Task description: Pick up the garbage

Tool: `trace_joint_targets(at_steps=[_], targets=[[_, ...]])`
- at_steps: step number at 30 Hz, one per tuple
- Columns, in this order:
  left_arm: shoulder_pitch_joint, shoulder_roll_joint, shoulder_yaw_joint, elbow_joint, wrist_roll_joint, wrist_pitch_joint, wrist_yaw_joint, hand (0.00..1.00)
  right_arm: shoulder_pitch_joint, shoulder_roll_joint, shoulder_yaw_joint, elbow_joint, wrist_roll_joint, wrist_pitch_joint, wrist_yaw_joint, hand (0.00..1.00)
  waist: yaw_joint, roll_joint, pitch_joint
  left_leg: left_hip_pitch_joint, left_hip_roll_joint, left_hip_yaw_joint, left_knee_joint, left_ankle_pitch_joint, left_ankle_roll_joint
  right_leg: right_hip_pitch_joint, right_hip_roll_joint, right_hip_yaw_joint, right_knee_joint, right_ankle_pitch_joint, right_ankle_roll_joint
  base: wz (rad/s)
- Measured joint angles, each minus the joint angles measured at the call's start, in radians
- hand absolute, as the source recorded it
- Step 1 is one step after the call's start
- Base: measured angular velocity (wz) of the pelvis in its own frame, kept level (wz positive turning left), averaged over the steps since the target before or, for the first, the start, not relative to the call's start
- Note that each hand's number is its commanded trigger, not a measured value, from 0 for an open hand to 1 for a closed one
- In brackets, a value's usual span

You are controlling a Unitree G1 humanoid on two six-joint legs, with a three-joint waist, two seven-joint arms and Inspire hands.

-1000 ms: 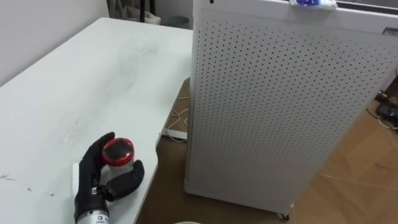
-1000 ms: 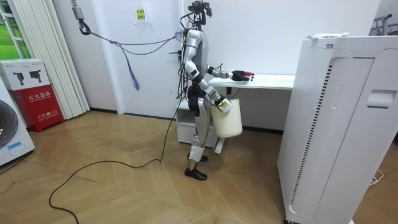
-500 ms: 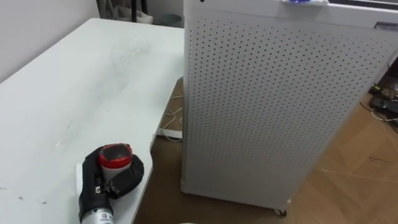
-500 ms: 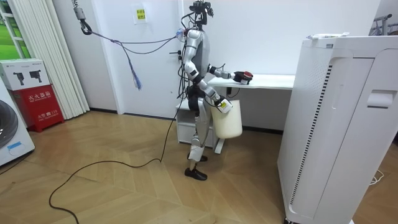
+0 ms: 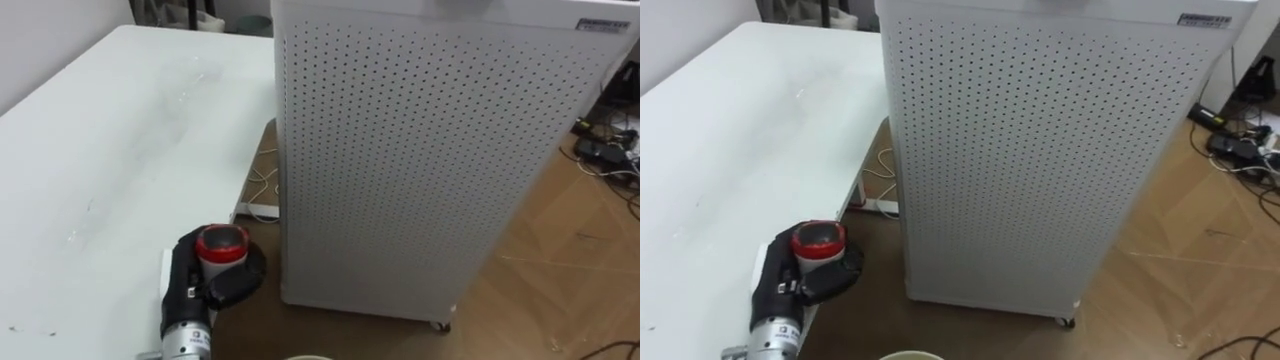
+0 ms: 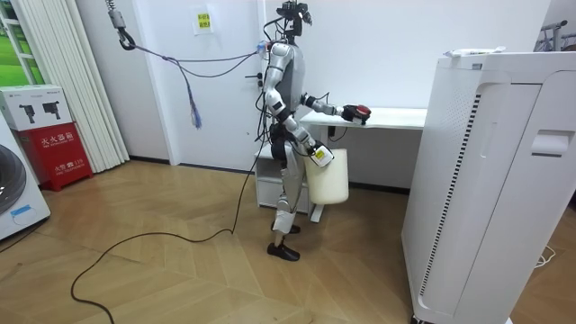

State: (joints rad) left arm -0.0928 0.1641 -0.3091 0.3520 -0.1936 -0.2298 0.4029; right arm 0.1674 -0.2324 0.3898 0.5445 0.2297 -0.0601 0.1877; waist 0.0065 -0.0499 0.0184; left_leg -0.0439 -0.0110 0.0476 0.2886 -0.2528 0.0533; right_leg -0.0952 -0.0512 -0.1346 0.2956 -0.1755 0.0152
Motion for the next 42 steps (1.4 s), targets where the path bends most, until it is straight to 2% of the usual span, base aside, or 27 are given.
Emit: trace_joint_targets(at_steps=[2,7,10,14,19,21,24,26,32,38,40,41,42], targets=[[0.0,-0.006,-0.015,-0.049,0.0,0.007,-0.058,1.0,-0.032,0.001,0.0,0.034,0.004,0.0,0.002,1.0,-0.004,-0.001,-0.0004,-0.022,0.0,0.008,0.021,0.0,0.0,-0.027,-0.006,0.02,0.015,0.0,0.0,-0.15],[0.0,-0.036,-0.026,-0.138,-0.046,0.006,-0.163,1.0,-0.086,0.013,-0.032,0.112,0.005,0.0,-0.008,1.0,-0.007,-0.001,-0.0002,-0.02,0.0,0.038,0.024,0.0,0.0,-0.039,-0.006,0.035,0.02,0.0,0.0,-0.19],[0.0,-0.038,-0.032,-0.145,-0.079,0.006,-0.205,1.0,-0.108,0.014,-0.033,0.121,0.007,-0.001,-0.026,1.0,-0.001,-0.001,0.0012,-0.023,0.005,0.079,0.021,0.0,0.0,-0.069,-0.003,0.055,0.045,0.001,-0.001,-0.36],[-0.009,-0.034,-0.047,-0.147,-0.147,0.006,-0.247,1.0,-0.166,0.021,-0.031,0.187,0.038,-0.005,-0.033,1.0,-0.003,0.004,0.0032,-0.052,0.014,0.092,0.025,-0.004,0.004,-0.105,0.001,0.042,0.052,0.016,-0.009,-0.14],[-0.01,-0.036,-0.079,-0.149,-0.148,0.006,-0.29,1.0,-0.252,0.017,-0.063,0.238,0.046,-0.005,-0.036,1.0,-0.007,0.014,0.0107,-0.104,0.017,0.096,0.052,-0.005,0.005,-0.156,-0.001,0.039,0.075,0.025,-0.014,-0.01],[-0.01,-0.037,-0.079,-0.148,-0.148,0.005,-0.318,1.0,-0.275,0.015,-0.08,0.239,0.045,-0.008,-0.034,1.0,-0.008,0.017,0.0115,-0.12,0.019,0.097,0.059,-0.005,0.005,-0.172,-0.004,0.026,0.084,0.026,-0.017,-0.02],[-0.01,-0.034,-0.078,-0.148,-0.149,0.003,-0.353,1.0,-0.291,0.015,-0.12,0.238,0.046,-0.036,-0.036,1.0,-0.004,0.022,0.0127,-0.14,0.022,0.102,0.065,-0.005,0.004,-0.195,-0.005,0.016,0.088,0.03,-0.022,-0.05],[-0.01,-0.029,-0.078,-0.147,-0.148,0.002,-0.378,1.0,-0.304,0.017,-0.138,0.238,0.049,-0.055,-0.045,1.0,-0.001,0.032,0.0178,-0.159,0.026,0.112,0.075,-0.005,0.003,-0.215,-0.002,0.022,0.091,0.033,-0.024,-0.13],[-0.008,-0.03,-0.078,-0.082,-0.15,0.002,-0.453,1.0,-0.309,0.021,-0.14,0.239,0.051,-0.062,-0.063,1.0,-0.005,0.04,0.0184,-0.202,0.028,0.119,0.087,-0.005,0.003,-0.262,-0.003,0.021,0.104,0.033,-0.025,-0.04],[-0.005,-0.03,-0.079,-0.005,-0.157,0.002,-0.461,1.0,-0.31,0.02,-0.141,0.242,0.051,-0.062,-0.063,1.0,-0.006,0.04,0.0186,-0.216,0.027,0.122,0.092,-0.005,0.003,-0.276,-0.006,0.016,0.107,0.033,-0.025,0.0],[-0.005,-0.03,-0.079,0.012,-0.167,0.002,-0.461,1.0,-0.314,0.02,-0.141,0.241,0.059,-0.062,-0.063,1.0,-0.006,0.041,0.0185,-0.227,0.028,0.122,0.096,-0.005,0.003,-0.285,-0.012,-0.002,0.108,0.036,-0.029,0.0],[-0.005,-0.03,-0.081,0.021,-0.167,0.002,-0.461,0.94,-0.319,0.02,-0.141,0.241,0.063,-0.062,-0.064,1.0,-0.006,0.042,0.0191,-0.236,0.028,0.122,0.102,-0.005,0.003,-0.293,-0.014,-0.007,0.112,0.036,-0.03,0.0],[-0.004,-0.03,-0.089,0.026,-0.167,0.002,-0.461,0.04,-0.32,0.02,-0.14,0.241,0.067,-0.062,-0.065,1.0,-0.007,0.043,0.0184,-0.24,0.028,0.121,0.105,-0.005,0.003,-0.296,-0.014,-0.008,0.114,0.036,-0.03,0.0]])
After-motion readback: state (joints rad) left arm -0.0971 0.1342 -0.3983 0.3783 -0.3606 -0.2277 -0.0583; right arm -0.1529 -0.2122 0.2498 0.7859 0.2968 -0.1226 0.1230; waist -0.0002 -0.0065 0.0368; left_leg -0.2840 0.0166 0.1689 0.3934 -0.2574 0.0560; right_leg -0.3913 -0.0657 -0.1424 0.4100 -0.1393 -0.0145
